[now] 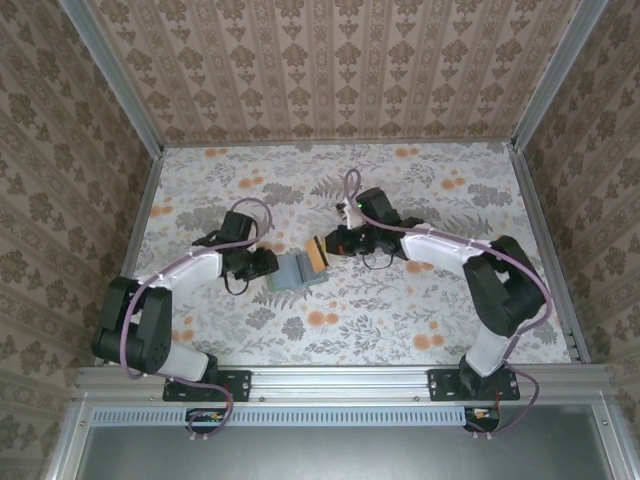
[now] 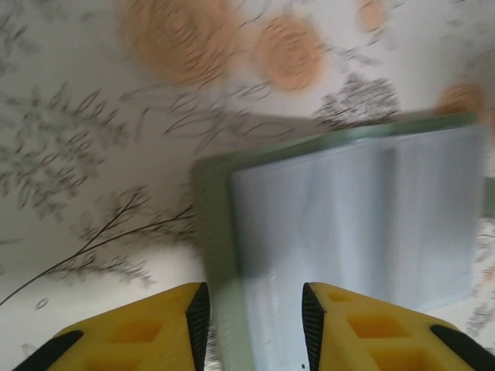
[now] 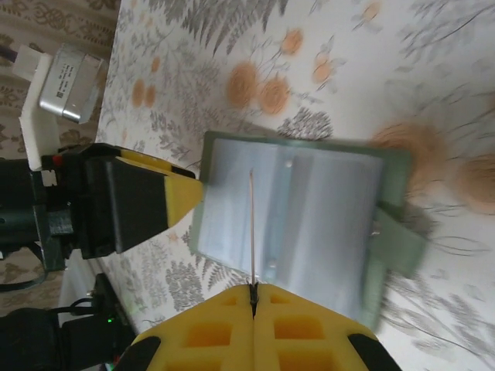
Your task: Put the credit cards into the card holder
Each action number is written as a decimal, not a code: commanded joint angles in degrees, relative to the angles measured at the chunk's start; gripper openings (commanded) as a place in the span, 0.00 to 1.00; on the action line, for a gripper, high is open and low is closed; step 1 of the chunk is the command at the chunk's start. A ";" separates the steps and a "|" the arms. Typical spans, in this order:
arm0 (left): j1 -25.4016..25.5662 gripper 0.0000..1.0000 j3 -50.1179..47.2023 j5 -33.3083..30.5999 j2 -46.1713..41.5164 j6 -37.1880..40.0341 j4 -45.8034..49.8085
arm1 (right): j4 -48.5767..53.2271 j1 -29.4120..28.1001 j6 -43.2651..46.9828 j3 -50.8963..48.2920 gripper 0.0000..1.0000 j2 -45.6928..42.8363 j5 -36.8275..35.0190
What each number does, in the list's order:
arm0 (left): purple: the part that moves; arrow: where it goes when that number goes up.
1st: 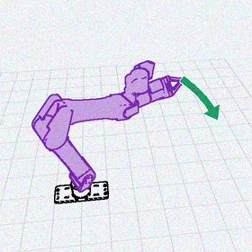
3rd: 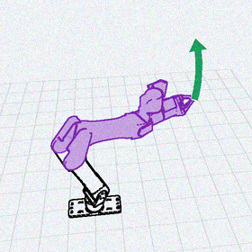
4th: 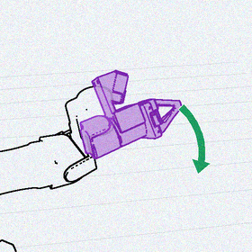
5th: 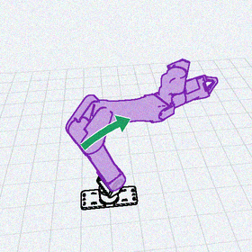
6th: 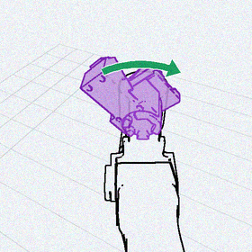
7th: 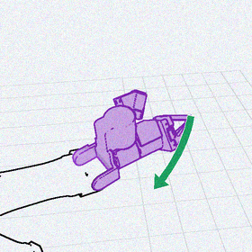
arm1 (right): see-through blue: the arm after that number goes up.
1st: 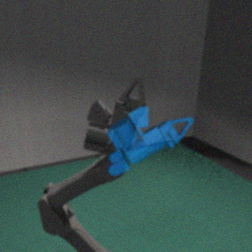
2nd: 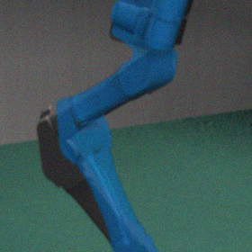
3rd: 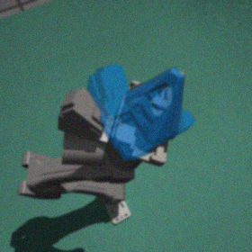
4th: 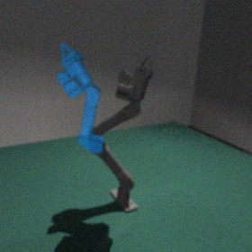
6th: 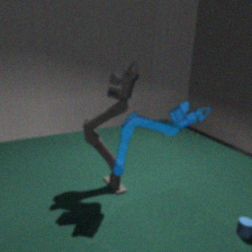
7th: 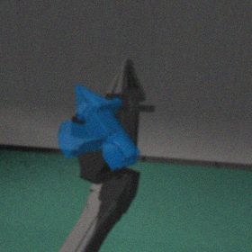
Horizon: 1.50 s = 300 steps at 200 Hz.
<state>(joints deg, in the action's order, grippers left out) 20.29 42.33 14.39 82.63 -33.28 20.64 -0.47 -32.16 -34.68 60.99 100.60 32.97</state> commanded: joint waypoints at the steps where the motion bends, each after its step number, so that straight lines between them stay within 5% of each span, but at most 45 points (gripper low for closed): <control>1: -0.91 0.36 -1.31 -0.96 0.52 1.70 -1.44 | -8.24 -1.35 -5.99 0.99 0.00 4.27 3.37; 220: -1.97 0.25 -6.99 2.13 4.66 0.15 -8.59 | -5.43 -6.23 -8.10 9.15 0.00 18.23 -0.33; 300: -0.98 0.21 -7.63 2.59 4.51 -1.13 -9.56 | -6.39 -11.00 -9.30 8.14 0.00 16.55 -13.00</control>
<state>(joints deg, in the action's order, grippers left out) 17.91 37.15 14.72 84.99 -33.39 12.80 -6.72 -41.34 -42.63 68.86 117.49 26.63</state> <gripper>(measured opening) 0.222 0.067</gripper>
